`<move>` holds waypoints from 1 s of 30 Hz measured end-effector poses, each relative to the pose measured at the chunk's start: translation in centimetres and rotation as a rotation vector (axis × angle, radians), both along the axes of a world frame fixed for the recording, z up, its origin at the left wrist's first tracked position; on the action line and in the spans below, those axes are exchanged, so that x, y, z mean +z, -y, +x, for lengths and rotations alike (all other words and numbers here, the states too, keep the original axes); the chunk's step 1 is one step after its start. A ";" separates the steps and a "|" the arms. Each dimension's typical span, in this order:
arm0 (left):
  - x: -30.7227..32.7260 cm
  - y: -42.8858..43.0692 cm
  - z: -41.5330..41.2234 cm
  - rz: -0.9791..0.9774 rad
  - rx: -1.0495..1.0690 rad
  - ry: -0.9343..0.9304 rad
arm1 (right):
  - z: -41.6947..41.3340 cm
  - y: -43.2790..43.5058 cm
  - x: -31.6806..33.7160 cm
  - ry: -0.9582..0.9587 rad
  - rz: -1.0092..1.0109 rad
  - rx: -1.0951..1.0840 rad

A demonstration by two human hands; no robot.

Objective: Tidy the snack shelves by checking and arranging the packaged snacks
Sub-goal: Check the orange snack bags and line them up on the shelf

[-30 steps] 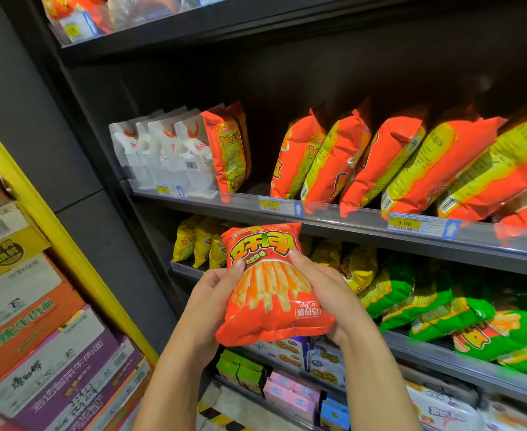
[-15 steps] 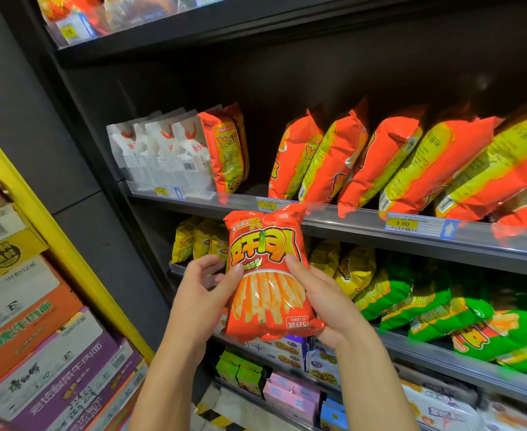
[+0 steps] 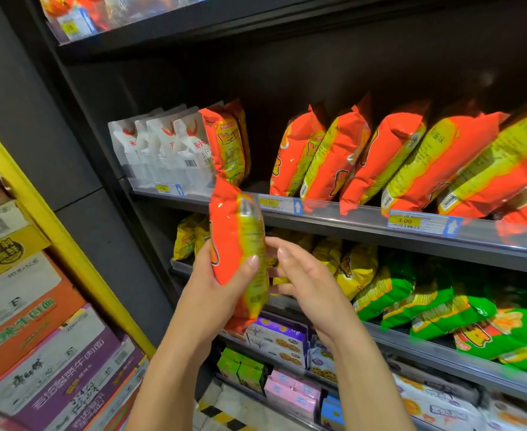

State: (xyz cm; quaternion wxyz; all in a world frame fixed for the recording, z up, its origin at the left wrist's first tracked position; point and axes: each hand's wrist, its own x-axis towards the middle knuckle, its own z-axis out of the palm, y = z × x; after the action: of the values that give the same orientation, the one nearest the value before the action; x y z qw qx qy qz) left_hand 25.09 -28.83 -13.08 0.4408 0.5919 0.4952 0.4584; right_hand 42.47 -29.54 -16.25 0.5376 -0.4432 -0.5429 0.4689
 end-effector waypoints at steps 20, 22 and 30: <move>0.1 1.1 -0.2 -0.245 -0.157 0.338 | 1.3 0.3 -1.1 -0.380 -0.164 0.130; -0.1 0.9 -0.3 -0.210 -0.131 0.328 | 1.2 0.2 -1.3 -0.361 -0.145 0.114; -0.3 1.0 -1.4 -0.075 -0.210 0.197 | 2.4 0.2 -1.8 -0.282 -0.040 0.144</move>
State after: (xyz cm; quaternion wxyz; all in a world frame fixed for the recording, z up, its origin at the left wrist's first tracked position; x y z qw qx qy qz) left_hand 23.65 -29.88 -13.40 0.5545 0.5756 0.4019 0.4468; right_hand 44.85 -29.76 -18.06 0.5646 -0.3435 -0.4828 0.5746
